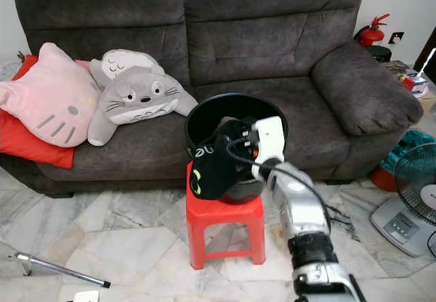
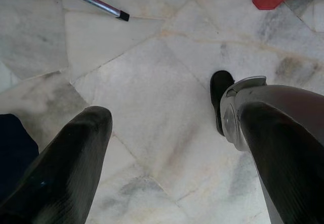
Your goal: Hang hanger
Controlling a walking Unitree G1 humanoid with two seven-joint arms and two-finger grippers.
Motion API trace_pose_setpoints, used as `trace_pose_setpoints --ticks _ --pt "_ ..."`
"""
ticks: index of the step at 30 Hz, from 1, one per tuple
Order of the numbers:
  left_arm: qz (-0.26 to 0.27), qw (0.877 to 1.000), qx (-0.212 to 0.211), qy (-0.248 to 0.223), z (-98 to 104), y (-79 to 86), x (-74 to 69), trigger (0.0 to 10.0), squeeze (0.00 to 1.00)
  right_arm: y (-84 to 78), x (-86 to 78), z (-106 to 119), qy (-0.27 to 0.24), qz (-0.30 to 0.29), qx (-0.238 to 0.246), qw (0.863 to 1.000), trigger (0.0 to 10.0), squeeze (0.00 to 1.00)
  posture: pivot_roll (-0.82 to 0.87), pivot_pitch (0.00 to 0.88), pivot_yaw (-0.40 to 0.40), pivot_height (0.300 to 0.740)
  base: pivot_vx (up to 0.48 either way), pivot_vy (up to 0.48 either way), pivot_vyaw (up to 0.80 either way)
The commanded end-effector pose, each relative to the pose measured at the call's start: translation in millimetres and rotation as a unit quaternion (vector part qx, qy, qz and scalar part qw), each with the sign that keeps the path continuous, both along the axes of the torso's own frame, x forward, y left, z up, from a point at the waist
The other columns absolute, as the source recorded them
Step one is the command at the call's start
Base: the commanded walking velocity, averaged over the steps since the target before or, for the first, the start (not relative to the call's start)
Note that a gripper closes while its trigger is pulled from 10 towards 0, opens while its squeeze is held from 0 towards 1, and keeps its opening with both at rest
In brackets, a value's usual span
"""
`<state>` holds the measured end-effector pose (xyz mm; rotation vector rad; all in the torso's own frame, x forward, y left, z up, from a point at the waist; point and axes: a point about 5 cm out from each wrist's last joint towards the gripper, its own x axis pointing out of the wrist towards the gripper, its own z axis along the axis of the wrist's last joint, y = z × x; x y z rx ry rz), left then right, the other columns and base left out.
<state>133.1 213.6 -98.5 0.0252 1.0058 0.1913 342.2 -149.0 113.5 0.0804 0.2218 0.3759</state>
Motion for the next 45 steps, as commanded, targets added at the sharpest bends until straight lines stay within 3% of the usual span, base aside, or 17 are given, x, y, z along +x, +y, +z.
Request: trace_pose_setpoints --ticks 1,2,5,20,45 --pt "-0.004 1.0 0.007 0.021 -3 4.2 -8.4 10.0 0.0 2.1 -1.0 5 -0.003 -0.01 0.015 1.0 10.0 0.0 -0.21 0.0 0.074 0.74 0.0 0.0 0.0" --pt "-0.003 1.0 0.006 0.022 -3 3.8 -8.9 10.0 0.0 3.3 -8.3 -8 0.03 -0.016 0.015 0.999 10.0 0.0 -0.2 0.0 0.072 0.74 0.0 0.0 0.0" --pt "-0.005 1.0 0.007 0.023 -3 3.9 -9.3 10.0 0.0 4.6 -12.6 -14 0.046 -0.023 0.021 0.998 10.0 0.0 -0.2 0.0 0.072 0.74 0.0 0.0 0.0" --pt "-0.007 1.0 0.011 0.018 -3 4.6 -10.7 10.0 0.0 4.7 -13.3 -5 0.031 -0.033 0.013 0.999 10.0 0.0 -0.21 0.0 0.07 0.74 0.0 0.0 0.0" --pt "-0.008 1.0 0.014 0.015 -2 3.9 -10.0 10.0 0.0 3.5 -9.6 7 0.0 -0.033 -0.005 0.999 10.0 0.0 -0.21 0.0 0.065 0.74 0.253 0.0 0.0"
